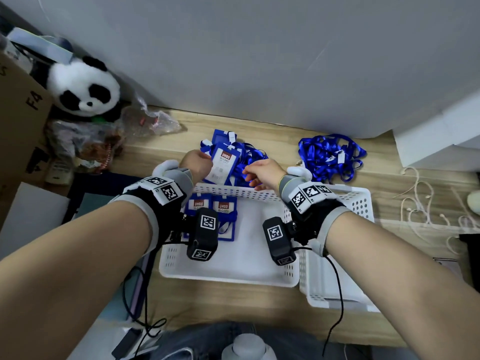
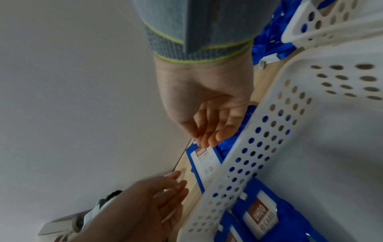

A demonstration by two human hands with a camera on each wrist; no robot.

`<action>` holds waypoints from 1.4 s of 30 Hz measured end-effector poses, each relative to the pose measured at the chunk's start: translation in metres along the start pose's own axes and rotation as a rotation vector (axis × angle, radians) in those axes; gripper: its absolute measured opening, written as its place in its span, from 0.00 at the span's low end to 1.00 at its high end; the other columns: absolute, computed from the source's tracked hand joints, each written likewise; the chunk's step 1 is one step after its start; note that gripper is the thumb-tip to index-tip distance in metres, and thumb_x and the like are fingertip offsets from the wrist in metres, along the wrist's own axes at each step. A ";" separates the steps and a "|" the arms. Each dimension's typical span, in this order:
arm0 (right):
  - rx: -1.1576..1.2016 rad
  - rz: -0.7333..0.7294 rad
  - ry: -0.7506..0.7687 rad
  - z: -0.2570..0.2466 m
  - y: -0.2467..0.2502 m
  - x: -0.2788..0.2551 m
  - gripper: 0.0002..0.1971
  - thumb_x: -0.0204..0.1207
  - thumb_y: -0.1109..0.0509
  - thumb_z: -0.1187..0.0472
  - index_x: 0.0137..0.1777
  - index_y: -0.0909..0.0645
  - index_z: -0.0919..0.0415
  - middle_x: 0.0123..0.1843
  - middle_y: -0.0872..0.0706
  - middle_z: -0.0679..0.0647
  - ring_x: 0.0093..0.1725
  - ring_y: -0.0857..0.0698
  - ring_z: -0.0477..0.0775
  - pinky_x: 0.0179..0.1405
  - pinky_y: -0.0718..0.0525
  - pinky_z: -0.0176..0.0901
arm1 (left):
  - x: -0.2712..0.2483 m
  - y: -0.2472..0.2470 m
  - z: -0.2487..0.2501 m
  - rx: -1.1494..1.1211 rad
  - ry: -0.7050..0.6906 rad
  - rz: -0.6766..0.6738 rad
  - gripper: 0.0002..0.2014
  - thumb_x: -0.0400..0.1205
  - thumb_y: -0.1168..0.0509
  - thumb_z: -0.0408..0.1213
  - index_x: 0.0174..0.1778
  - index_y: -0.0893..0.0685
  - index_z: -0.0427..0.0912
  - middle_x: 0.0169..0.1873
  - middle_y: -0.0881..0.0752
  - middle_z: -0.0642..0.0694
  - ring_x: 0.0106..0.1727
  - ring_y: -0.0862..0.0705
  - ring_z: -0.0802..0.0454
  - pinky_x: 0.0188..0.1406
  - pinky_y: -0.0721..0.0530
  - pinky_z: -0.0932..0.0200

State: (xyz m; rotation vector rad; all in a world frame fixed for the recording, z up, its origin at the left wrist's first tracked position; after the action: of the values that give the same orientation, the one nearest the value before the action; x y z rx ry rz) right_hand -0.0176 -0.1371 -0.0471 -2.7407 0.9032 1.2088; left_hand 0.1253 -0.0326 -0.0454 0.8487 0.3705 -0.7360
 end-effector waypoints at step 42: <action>0.062 -0.100 0.389 -0.041 0.037 -0.086 0.18 0.86 0.47 0.60 0.33 0.28 0.61 0.12 0.38 0.43 0.13 0.40 0.41 0.16 0.33 0.31 | -0.090 -0.002 0.062 -0.370 -0.394 -0.079 0.14 0.84 0.42 0.24 0.65 0.24 0.27 0.50 0.20 0.39 0.51 0.20 0.44 0.34 0.15 0.64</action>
State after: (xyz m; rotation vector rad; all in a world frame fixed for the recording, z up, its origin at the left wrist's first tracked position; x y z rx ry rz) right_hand -0.0551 -0.1345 0.0484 -2.9802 0.7940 0.6292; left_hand 0.0619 -0.0434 0.0426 0.3304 0.1776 -0.8560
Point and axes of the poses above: each hand's wrist, its own x-axis towards the middle knuckle, its own y-axis out of the back of the hand, z = x × y, the point moved 4 cm from there along x, towards the middle knuckle
